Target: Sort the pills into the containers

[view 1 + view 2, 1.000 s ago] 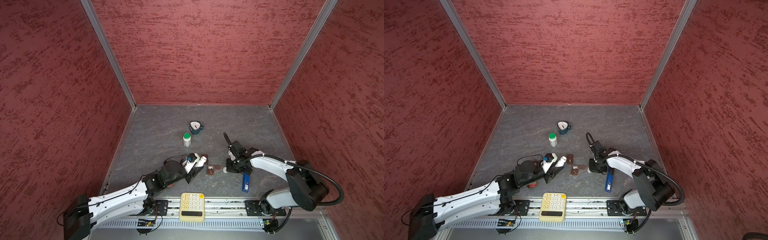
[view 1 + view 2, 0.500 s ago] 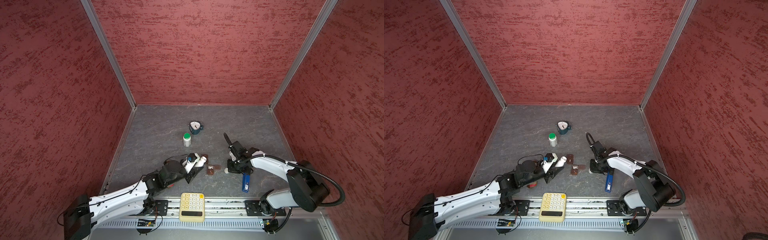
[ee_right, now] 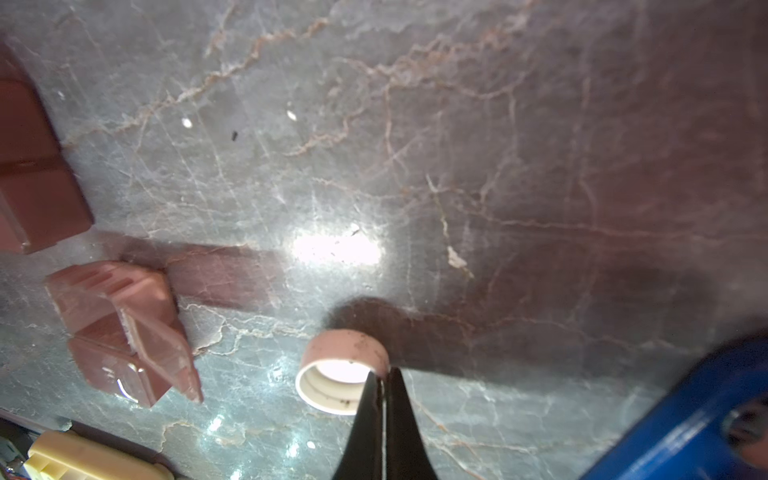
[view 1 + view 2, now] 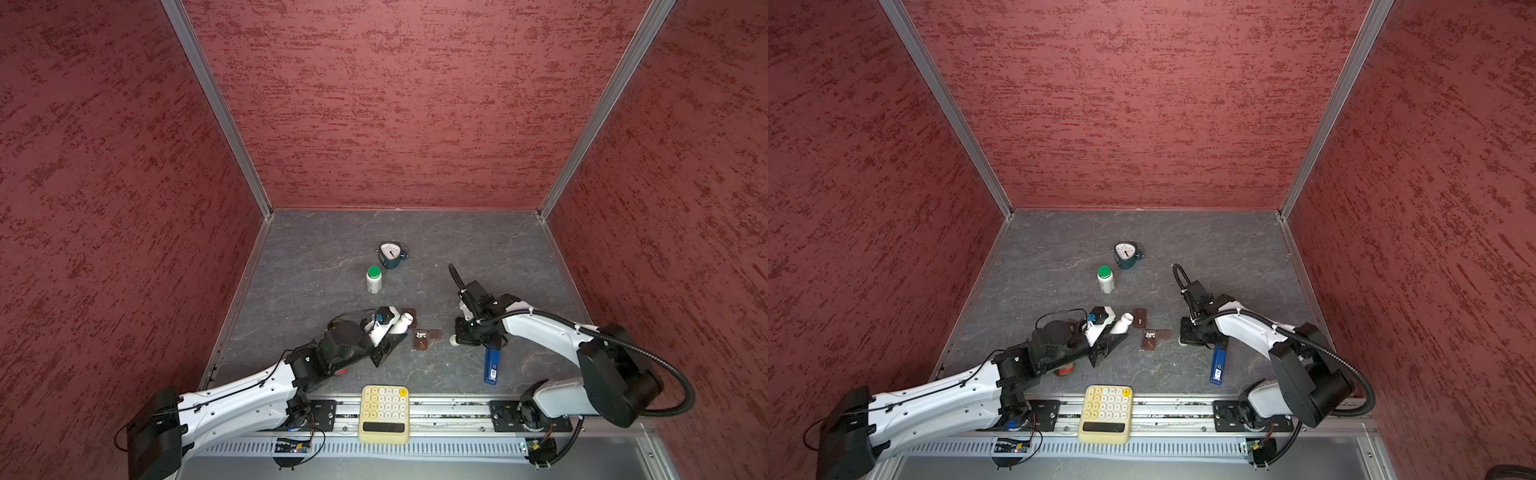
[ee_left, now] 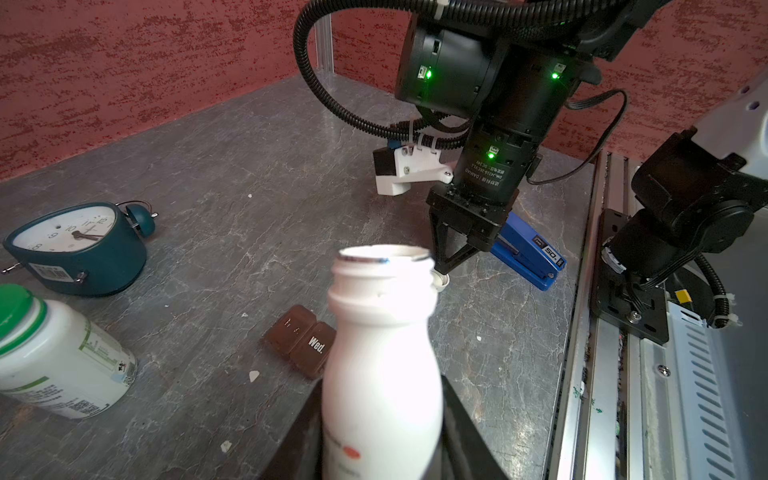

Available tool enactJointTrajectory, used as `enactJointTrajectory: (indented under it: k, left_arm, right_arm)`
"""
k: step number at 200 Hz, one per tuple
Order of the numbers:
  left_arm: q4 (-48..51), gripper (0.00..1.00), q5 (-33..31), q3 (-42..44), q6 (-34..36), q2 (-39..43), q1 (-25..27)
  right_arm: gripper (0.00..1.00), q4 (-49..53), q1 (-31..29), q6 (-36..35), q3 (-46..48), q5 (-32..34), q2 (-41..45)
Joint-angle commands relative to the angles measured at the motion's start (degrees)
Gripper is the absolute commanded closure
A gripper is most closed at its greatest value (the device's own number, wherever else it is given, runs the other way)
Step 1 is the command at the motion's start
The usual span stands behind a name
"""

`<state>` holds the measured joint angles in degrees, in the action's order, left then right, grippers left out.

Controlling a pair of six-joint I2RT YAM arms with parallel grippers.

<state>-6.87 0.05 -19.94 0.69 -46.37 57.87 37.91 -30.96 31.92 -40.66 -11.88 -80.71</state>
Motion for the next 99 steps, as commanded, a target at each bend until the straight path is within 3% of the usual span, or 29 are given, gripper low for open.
enactJointTrajectory:
  k: [1, 99]
  left_arm:
    - [0.0, 1.00, 0.2, -0.1, -0.3, 1.1, -0.2]
    - [-1.5, 1.00, 1.0, 1.8, -0.2, 4.2, -1.0]
  right_arm:
    - [1.00, -0.6, 0.4, -0.2, -1.6, -1.7, 1.5]
    - [1.00, -6.5, 3.2, 2.4, -4.0, -13.8, 6.6]
